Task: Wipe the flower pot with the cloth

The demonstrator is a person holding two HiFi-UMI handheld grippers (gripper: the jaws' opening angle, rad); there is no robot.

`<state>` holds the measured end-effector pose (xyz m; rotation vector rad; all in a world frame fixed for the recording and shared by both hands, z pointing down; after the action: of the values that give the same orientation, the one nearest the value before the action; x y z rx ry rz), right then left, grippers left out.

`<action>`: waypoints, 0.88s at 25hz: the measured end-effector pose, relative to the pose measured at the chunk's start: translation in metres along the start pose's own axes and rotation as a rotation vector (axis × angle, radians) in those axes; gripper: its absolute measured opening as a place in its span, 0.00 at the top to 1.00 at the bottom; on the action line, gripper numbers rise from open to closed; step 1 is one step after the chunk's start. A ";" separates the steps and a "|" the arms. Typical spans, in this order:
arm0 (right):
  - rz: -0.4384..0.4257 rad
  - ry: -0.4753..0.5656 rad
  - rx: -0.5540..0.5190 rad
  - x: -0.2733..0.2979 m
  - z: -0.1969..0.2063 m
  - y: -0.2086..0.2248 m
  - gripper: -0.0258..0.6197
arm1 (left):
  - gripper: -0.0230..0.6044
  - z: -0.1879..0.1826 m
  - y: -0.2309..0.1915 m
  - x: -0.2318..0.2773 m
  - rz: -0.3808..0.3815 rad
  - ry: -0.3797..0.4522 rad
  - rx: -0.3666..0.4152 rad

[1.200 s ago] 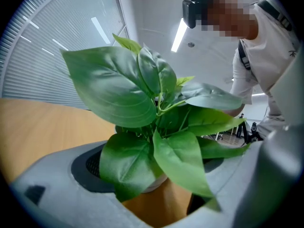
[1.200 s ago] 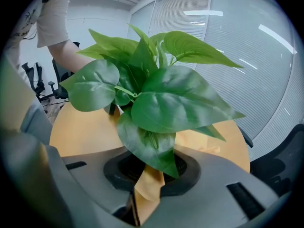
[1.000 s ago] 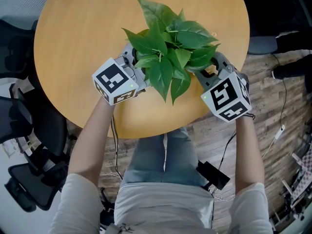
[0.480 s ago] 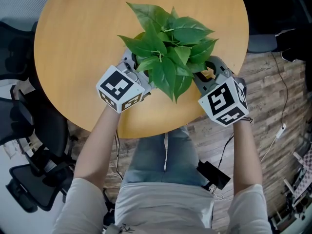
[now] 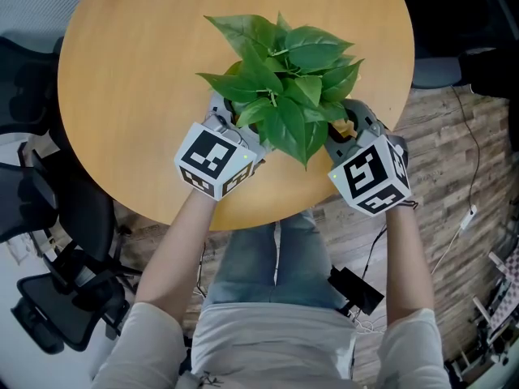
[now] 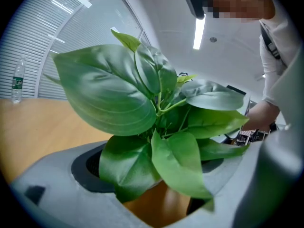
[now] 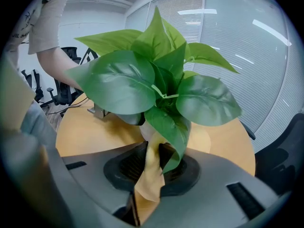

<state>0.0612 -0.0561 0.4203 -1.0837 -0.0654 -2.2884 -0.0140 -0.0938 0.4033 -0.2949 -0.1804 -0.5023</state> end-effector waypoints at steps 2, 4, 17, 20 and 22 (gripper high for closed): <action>0.001 0.000 0.007 0.001 0.000 -0.001 0.86 | 0.20 0.000 0.000 0.000 -0.026 0.004 -0.006; 0.002 0.002 0.007 0.001 0.000 -0.003 0.87 | 0.20 0.001 0.001 -0.001 -0.053 0.007 -0.010; -0.030 0.009 -0.017 0.003 -0.004 -0.015 0.87 | 0.20 0.002 0.001 0.002 -0.167 0.019 -0.050; -0.037 0.014 -0.009 0.003 -0.003 -0.015 0.87 | 0.20 0.001 0.001 0.002 -0.166 0.021 -0.049; -0.038 0.016 0.010 0.003 -0.002 -0.014 0.86 | 0.20 0.001 0.001 0.002 -0.157 0.019 -0.036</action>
<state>0.0509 -0.0462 0.4244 -1.0669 -0.0918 -2.3279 -0.0114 -0.0937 0.4044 -0.3125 -0.1774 -0.6640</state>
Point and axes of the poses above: the fingertips, and each gripper's own axes: x forward along the fingers, y to its right, z out of its underside, the point moved 3 cm from there along -x, backward along the fingers, and after that the axes turned 2 degrees about z, right-handed, at the moved point
